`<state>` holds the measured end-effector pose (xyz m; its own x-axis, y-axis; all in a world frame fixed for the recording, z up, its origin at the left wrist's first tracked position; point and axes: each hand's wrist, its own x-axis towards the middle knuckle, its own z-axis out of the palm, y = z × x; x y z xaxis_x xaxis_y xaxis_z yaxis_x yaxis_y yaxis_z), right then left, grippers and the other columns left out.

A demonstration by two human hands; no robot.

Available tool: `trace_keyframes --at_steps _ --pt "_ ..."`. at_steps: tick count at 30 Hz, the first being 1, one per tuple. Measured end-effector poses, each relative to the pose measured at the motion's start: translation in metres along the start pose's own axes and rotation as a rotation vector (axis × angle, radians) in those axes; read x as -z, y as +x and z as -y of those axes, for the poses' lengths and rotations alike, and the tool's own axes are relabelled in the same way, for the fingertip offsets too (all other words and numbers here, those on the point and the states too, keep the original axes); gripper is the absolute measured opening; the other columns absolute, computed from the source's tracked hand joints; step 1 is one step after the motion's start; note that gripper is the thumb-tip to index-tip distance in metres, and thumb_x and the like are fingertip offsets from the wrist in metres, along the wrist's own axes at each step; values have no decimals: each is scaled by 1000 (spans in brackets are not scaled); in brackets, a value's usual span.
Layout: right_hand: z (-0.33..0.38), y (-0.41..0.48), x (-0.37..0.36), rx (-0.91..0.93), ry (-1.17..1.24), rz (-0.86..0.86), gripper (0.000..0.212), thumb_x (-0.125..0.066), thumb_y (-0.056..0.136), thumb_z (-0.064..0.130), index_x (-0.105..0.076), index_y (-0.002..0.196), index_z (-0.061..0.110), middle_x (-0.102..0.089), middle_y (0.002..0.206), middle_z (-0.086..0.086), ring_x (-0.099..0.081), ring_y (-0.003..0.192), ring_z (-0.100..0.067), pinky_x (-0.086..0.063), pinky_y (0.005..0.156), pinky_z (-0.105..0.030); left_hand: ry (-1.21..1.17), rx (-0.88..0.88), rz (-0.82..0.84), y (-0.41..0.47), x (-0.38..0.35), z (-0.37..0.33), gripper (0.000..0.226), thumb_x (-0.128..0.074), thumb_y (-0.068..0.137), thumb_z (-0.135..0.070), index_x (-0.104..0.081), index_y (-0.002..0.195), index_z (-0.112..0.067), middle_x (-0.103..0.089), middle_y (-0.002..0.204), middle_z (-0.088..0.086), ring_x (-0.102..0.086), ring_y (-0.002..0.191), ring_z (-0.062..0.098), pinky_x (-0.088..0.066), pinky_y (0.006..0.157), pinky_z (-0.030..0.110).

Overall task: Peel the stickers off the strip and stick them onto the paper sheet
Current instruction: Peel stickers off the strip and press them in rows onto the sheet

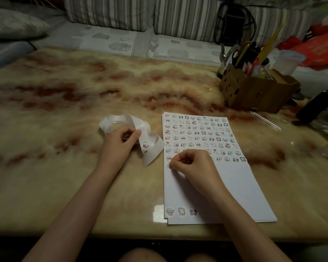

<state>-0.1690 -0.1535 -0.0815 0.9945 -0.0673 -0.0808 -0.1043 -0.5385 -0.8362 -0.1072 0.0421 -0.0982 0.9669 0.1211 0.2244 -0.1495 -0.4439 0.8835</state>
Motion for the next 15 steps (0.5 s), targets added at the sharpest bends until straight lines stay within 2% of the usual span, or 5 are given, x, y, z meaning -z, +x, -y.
trace_keyframes --at_steps 7,11,15 --pt "0 -3 -3 11 -54 -54 6 -70 76 26 -71 72 23 -68 66 9 -61 66 -6 -52 66 -36 -2 -11 -1 0 0 1 14 -61 90 -23 -65 78 -16 -64 73 -13 -56 65 -12 -39 62 2" --pt "1 -6 -6 25 -115 -85 5 -70 78 28 -68 74 26 -65 66 13 -59 66 -2 -43 61 -24 -17 -2 2 0 1 2 12 -62 89 -22 -66 80 -16 -65 75 -13 -58 66 -11 -40 62 2" --pt "0 -8 -7 71 -172 -123 9 -72 78 33 -65 76 27 -61 72 11 -55 70 -3 -36 60 -22 -21 -1 -4 -1 1 -1 12 -62 89 -22 -66 81 -16 -65 76 -13 -58 66 -13 -39 61 2"
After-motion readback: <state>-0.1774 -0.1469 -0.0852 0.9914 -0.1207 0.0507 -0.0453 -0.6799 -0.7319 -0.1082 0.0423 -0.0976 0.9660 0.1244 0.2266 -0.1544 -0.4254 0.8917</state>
